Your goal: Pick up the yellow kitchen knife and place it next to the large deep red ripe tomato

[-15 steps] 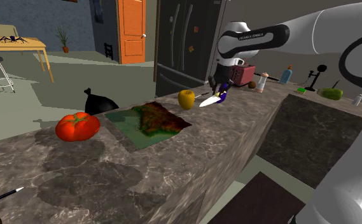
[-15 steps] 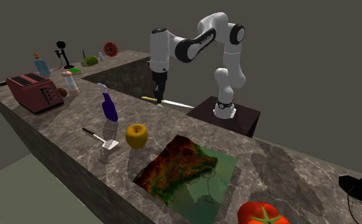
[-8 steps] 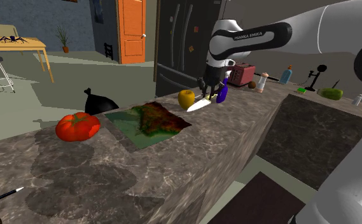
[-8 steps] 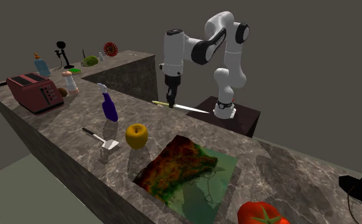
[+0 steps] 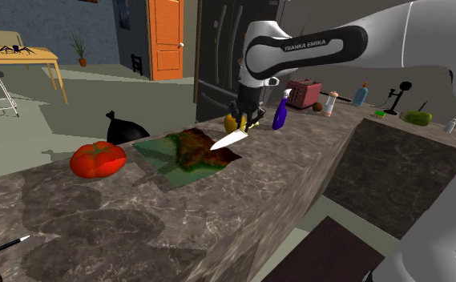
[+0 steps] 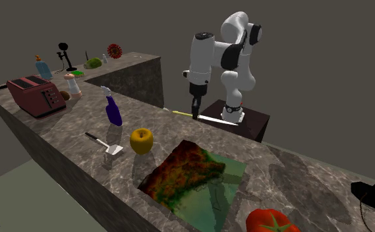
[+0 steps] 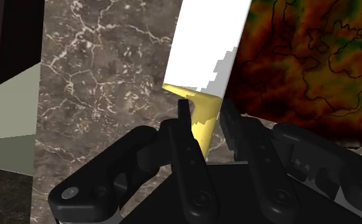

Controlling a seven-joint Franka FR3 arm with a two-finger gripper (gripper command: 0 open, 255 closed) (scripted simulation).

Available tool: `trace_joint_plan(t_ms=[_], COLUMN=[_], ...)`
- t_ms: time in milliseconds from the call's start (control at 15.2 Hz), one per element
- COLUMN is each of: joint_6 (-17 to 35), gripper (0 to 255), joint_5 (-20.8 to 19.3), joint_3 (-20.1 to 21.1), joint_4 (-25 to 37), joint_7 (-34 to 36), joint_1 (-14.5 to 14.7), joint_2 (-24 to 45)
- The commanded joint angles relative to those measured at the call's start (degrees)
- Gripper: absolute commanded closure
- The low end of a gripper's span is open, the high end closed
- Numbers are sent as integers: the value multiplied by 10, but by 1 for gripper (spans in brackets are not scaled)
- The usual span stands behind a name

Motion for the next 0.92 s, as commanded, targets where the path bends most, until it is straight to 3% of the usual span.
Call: trace_joint_plan(t_ms=[0, 858], joint_6=[-9, -47], gripper=[255, 255], joint_5=[-3, -41], joint_3=[14, 90], joint_4=[15, 121], joint_7=[29, 210], joint_1=[14, 115], joint_2=[8, 93])
